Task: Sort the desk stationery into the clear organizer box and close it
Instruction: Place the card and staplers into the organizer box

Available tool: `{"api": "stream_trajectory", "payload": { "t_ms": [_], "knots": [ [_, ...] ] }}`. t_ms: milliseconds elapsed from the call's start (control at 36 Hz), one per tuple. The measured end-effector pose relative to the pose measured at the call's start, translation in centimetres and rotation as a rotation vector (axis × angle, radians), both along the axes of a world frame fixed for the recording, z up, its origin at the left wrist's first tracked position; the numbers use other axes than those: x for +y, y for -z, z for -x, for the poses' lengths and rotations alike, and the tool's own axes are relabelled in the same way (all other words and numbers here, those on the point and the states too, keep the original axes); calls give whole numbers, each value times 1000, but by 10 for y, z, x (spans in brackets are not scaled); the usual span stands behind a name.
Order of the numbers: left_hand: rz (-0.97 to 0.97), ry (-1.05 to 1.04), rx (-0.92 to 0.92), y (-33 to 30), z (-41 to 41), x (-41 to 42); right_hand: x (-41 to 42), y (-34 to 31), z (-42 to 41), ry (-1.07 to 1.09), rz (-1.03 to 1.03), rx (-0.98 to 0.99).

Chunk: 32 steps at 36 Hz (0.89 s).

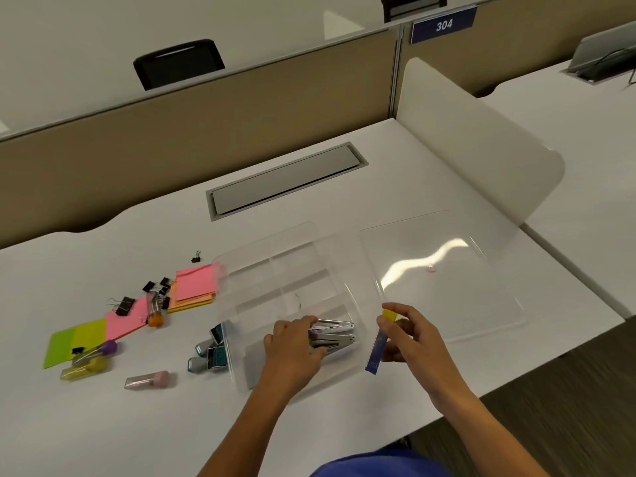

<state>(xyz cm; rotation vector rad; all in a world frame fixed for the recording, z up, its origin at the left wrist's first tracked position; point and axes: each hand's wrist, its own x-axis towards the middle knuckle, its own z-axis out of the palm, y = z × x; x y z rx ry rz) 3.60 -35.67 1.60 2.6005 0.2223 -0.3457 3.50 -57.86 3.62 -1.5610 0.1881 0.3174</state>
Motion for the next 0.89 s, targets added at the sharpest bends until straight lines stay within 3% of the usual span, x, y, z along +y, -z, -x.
{"api": "stream_trajectory", "payload": {
  "t_ms": [222, 444, 583, 722, 889],
  "knots": [
    [173, -194, -196, -6, 20, 18, 19, -4, -15, -53, 75, -82],
    [118, -296, -339, 4, 47, 44, 40, -4, -36, -162, 187, -238],
    [14, -326, -295, 23, 58, 54, 53, 2, -45, -247, 334, -381],
    [57, -375, -262, 34, 61, 52, 67, 13, -50, -318, 430, -436],
    [20, -361, -275, 37, 64, 53, 73, 22, -50, -395, 723, -494]
  ]
}}
